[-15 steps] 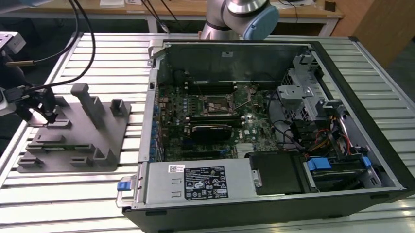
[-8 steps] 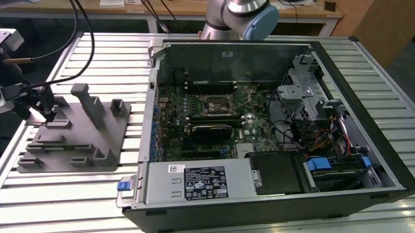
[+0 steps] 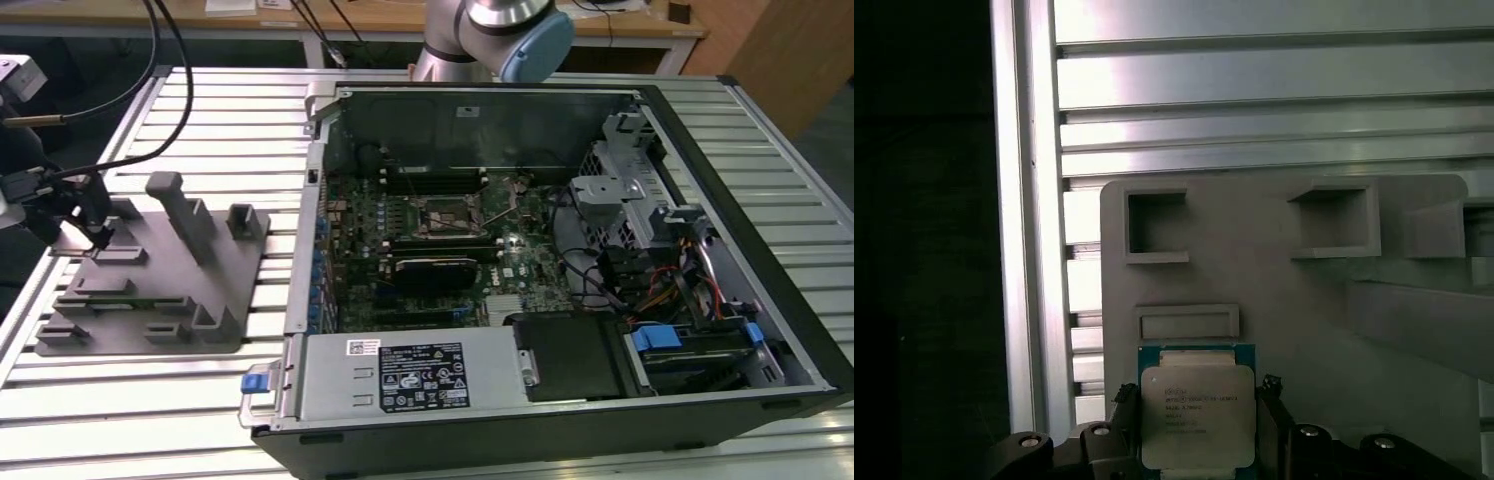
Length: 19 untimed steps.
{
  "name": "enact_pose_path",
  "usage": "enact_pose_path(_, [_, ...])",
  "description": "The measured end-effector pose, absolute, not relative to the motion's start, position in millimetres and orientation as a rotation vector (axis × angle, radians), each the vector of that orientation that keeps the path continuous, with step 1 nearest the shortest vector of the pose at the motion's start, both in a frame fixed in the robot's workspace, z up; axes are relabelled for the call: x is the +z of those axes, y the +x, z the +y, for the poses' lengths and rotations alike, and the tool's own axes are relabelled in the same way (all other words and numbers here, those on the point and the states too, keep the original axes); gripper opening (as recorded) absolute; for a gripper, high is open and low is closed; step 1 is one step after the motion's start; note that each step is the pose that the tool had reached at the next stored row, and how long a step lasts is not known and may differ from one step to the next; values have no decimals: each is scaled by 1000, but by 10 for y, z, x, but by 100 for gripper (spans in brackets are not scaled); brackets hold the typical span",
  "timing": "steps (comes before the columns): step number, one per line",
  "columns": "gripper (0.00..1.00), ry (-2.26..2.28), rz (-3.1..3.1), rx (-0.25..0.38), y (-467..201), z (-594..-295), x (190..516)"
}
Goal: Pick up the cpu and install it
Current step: 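Pick up the cpu and move it towards the insertion slot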
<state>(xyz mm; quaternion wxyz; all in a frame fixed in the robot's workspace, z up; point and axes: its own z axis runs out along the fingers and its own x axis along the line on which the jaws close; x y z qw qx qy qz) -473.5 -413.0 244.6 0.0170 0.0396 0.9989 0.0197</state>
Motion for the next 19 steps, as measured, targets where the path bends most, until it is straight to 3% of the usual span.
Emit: enact_pose_path(19, [55,123,3104,61,-4736,-4130,2677])
